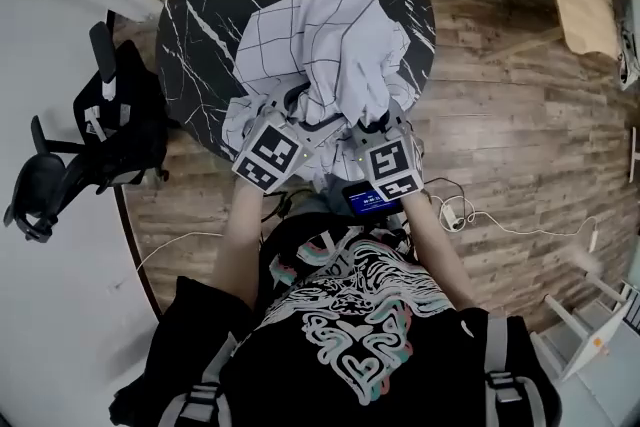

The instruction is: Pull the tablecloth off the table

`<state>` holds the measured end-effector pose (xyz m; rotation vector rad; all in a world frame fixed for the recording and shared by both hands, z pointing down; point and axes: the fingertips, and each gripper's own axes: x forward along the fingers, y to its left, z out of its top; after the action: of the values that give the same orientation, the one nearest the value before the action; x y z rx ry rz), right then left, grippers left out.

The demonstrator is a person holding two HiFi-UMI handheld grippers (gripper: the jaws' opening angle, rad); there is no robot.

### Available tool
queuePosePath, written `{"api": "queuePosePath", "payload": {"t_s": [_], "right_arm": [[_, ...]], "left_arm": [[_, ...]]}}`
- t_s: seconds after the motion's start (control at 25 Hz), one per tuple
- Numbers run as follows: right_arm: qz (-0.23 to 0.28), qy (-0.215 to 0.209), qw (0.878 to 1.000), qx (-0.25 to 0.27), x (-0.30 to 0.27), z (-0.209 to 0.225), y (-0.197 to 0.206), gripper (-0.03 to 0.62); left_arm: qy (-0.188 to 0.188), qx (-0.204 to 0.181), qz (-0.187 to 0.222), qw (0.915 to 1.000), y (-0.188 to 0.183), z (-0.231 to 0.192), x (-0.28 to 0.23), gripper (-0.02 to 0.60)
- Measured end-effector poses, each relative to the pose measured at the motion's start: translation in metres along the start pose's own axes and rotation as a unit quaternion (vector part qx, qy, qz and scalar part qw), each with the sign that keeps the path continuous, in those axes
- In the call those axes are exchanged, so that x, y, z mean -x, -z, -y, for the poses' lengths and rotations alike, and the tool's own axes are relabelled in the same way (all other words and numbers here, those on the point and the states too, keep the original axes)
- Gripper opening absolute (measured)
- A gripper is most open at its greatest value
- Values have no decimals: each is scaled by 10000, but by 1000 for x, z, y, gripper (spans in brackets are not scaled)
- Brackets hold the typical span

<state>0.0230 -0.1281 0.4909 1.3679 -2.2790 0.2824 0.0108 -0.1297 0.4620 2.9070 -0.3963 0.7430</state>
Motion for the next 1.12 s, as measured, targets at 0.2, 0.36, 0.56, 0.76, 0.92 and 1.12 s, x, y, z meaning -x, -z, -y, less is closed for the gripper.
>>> {"api": "queuePosePath", "payload": {"t_s": [0.2,0.36,0.56,0.76,0.92,1.12], "right_arm": [[160,86,9998,95,13,-13,-22,135],[326,153,9992,149,25,-21,-40,135],[504,131,9985,188,33,-39,-61,135],[605,96,9980,181,38,-50,-75,135],[663,62,9976,201,39,-59,-84,133],[767,-6,9969,161,46,-49,-88,133]], "left_arm": [[-105,-157,108,9998,-14,6,25,339],[-212,-284,173,9992,-27,11,43,339],[-317,-396,162,9986,-36,14,70,339],[-400,-461,137,9980,-43,16,88,339],[-473,-469,171,9976,-45,16,100,339],[-566,-523,105,9970,-56,18,95,339]]}}
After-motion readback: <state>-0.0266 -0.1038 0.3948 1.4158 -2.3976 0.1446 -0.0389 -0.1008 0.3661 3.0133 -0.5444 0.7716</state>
